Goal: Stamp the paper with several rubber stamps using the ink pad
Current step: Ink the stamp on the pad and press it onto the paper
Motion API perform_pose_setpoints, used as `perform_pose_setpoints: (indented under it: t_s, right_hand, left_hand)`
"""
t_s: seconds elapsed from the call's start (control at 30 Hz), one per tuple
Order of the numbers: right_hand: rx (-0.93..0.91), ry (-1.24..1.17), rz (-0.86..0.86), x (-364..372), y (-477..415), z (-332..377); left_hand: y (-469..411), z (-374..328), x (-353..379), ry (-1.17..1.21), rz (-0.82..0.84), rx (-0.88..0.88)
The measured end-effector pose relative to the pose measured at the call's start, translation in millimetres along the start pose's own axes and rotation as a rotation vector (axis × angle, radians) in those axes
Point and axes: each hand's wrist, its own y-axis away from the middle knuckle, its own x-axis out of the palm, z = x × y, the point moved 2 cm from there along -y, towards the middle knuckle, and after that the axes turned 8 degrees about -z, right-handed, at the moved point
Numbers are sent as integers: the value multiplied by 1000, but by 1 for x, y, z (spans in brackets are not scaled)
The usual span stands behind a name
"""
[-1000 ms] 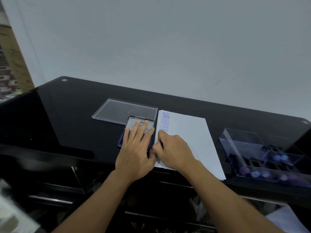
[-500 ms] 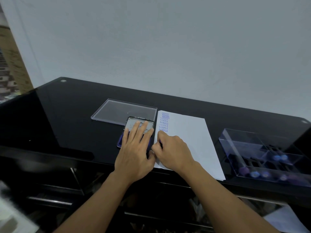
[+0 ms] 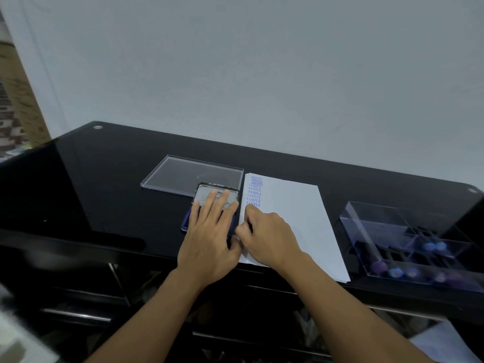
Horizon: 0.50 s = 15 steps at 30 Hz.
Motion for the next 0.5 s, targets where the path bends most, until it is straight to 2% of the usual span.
perform_pose_setpoints:
  t_s: [0.13, 0.3, 0.5]
  right_hand:
    - [99, -39, 34, -6, -9, -5]
    - [241, -238, -193, -33, -29, -16]
    - [301, -375, -263, -62, -40, -15]
  left_hand:
    - [0, 0, 0, -3, -1, 6]
    - [-1, -2, -3, 29, -19, -9]
    - [-2, -1, -4, 90, -62, -59]
